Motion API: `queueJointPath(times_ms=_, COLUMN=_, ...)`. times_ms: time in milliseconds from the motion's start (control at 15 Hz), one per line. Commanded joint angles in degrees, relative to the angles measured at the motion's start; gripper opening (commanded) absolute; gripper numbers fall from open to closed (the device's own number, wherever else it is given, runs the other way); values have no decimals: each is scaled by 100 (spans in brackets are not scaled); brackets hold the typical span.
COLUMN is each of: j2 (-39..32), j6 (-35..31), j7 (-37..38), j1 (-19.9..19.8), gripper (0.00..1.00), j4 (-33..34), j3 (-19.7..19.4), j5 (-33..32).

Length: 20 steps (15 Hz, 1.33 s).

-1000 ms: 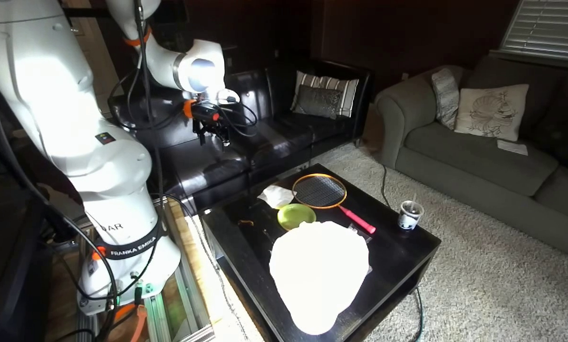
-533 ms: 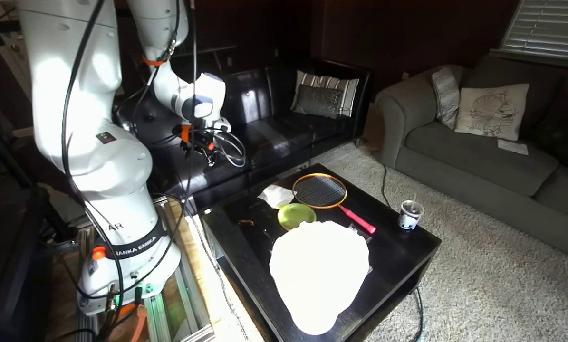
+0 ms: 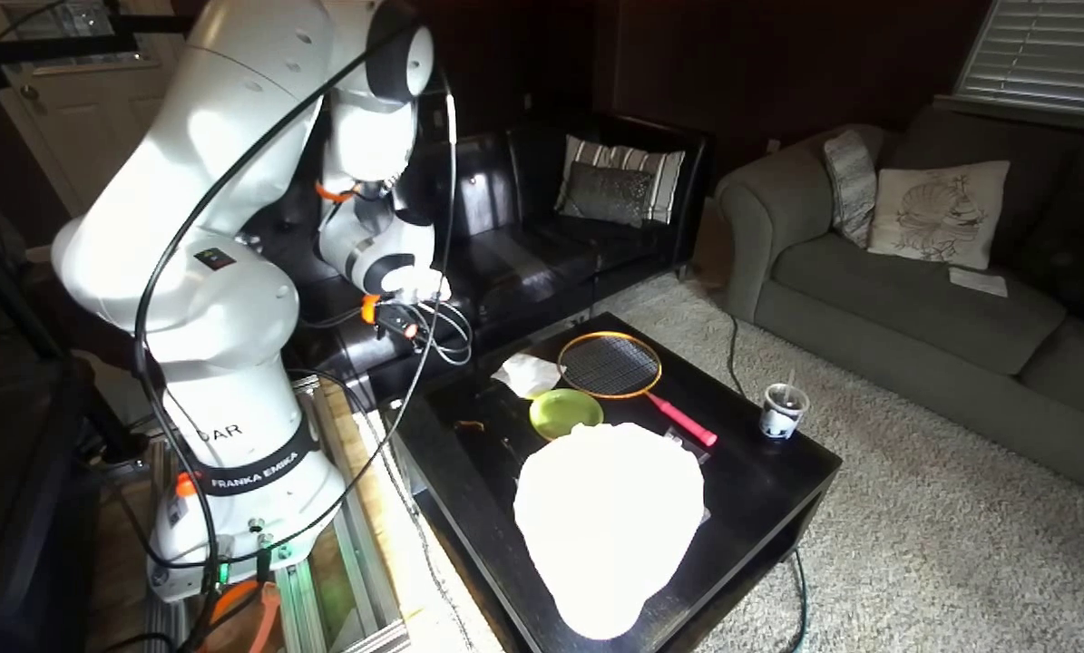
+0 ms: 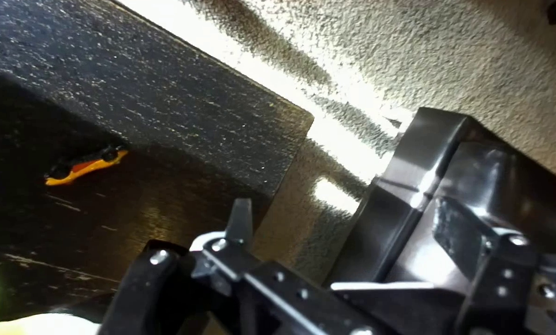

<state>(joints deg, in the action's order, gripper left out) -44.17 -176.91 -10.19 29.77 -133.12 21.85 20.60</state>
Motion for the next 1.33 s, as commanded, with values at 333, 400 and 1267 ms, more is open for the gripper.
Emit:
queueJointPath(times_ms=333, j2=-667, j6=-345, j7=1036, j1=393, gripper=100, j4=438, j3=-567, j5=-909)
queueJointPath(times_ms=400, j2=-830, j6=-363, j7=1123, j1=284, gripper=100, j4=530, j3=-559, j5=-952)
queueJointPath(times_ms=1267, j2=-2268, j6=-499, j7=2891, j1=766, gripper=100, j4=1751, j3=-1246, j5=-530)
